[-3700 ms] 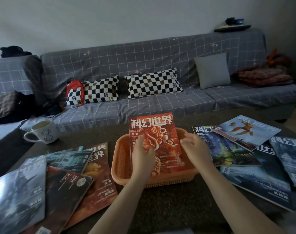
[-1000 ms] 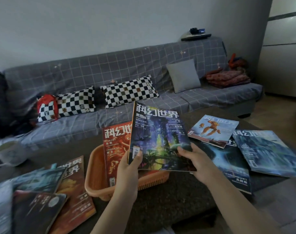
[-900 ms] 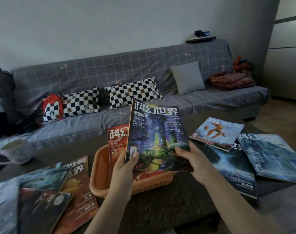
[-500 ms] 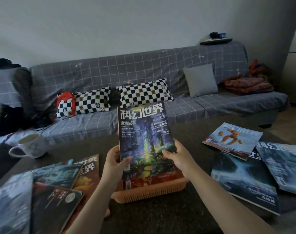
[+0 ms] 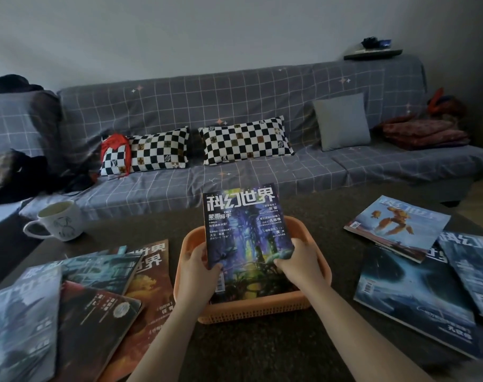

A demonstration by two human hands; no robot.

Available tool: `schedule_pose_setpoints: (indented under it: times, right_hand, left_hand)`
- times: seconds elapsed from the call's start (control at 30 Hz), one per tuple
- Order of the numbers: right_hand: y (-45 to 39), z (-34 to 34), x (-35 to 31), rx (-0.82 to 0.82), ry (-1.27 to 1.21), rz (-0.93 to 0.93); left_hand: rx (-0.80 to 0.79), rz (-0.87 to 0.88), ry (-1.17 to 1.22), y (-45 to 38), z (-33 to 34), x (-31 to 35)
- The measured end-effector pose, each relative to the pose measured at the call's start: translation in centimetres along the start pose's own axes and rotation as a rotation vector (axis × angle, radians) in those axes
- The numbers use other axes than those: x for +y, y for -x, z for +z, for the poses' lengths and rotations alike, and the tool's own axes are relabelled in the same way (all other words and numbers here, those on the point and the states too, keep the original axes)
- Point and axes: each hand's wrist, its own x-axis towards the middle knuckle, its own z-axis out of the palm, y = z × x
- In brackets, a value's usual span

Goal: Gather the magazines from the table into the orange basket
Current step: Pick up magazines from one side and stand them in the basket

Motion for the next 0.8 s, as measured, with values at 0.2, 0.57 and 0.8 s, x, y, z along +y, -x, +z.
schedule_pose_setpoints:
  times: [0.2,0.57,0.8]
  right_hand:
    - [0.6,-0.8,-1.0,-0.115,-0.077,0.084]
    - [0.4,-1.0,-0.6,-0.155,-0.172,0.125]
    - [0.7,-1.2,-1.1,-0.202,-0.175,0.125]
  left_hand:
    - [0.021,0.027,0.03,0.1,0.2,0.0]
    - [-0.359,-0.192,0.615,-1.3,0.4,-0.7]
    - [-0.256,-0.214,0.658,-1.4,1.6,-1.1]
